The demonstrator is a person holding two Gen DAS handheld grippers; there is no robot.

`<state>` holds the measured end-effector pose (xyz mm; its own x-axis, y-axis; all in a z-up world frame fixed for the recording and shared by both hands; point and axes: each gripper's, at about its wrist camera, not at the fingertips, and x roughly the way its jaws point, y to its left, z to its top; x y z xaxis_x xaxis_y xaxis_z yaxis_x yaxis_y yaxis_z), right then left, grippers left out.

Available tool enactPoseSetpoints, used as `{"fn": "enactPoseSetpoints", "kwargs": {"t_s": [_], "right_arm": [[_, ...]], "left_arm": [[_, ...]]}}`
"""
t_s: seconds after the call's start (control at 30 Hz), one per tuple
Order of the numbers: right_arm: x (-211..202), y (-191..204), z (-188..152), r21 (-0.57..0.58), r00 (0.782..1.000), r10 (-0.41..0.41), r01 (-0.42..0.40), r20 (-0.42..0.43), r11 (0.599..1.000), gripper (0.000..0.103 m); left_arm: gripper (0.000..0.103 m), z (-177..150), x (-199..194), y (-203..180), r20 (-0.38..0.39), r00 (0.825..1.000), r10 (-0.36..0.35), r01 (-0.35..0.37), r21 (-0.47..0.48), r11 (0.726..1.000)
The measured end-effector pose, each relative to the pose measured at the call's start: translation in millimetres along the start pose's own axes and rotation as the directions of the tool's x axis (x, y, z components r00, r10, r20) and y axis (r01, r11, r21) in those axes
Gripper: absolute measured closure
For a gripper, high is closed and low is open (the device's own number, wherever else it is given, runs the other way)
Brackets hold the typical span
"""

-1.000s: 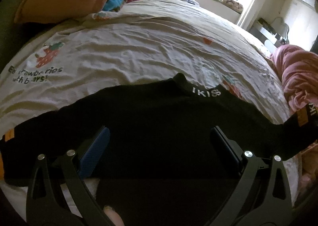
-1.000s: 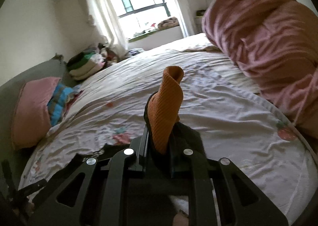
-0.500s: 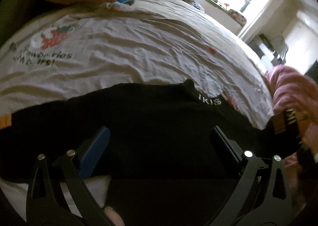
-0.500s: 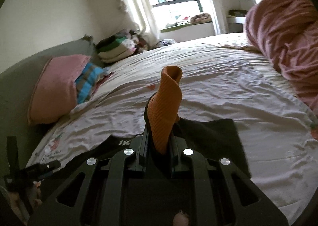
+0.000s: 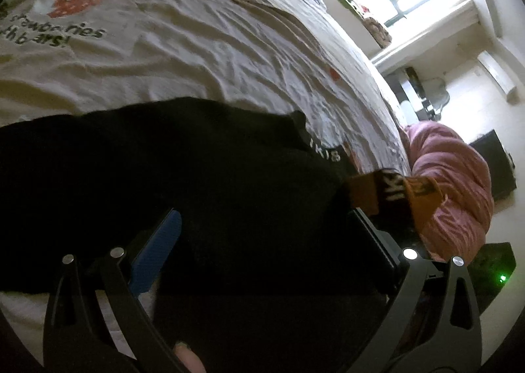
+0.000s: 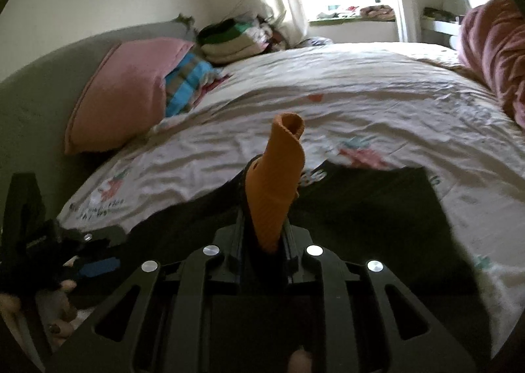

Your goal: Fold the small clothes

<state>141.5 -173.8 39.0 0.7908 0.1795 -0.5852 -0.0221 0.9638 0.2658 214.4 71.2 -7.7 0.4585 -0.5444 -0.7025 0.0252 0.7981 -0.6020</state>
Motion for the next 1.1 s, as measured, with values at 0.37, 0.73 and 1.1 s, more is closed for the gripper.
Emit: {"fn": "enactPoseSetpoints", "kwargs": {"t_s": [0.37, 0.73, 1.1], "right_arm": [[-18.3, 19.3, -38.7, -0.139, 0.986, 0.123, -0.137, -0.109, 0.981, 0.057], [-43.7, -63.0, -31.2, -0.020, 0.997, -0.025, 0.023, -0.069, 1.000, 0.057], [-53.7, -122.6, -19.9, 0.077, 0.983, -0.180, 0.183, -0.046, 0.980, 0.057]], "left_arm": [[0.011, -12.5, 33.0, 3.3, -0.109, 0.990, -0.092, 0.088, -0.041, 0.995], [0.091, -31.3, 59.8, -16.7, -0.068, 0.994, 0.080, -0.072, 0.105, 0.992], [0.096, -24.3, 1.1, -53.0, 0.125, 0.989, 0.085, -0.117, 0.275, 0.954]]}}
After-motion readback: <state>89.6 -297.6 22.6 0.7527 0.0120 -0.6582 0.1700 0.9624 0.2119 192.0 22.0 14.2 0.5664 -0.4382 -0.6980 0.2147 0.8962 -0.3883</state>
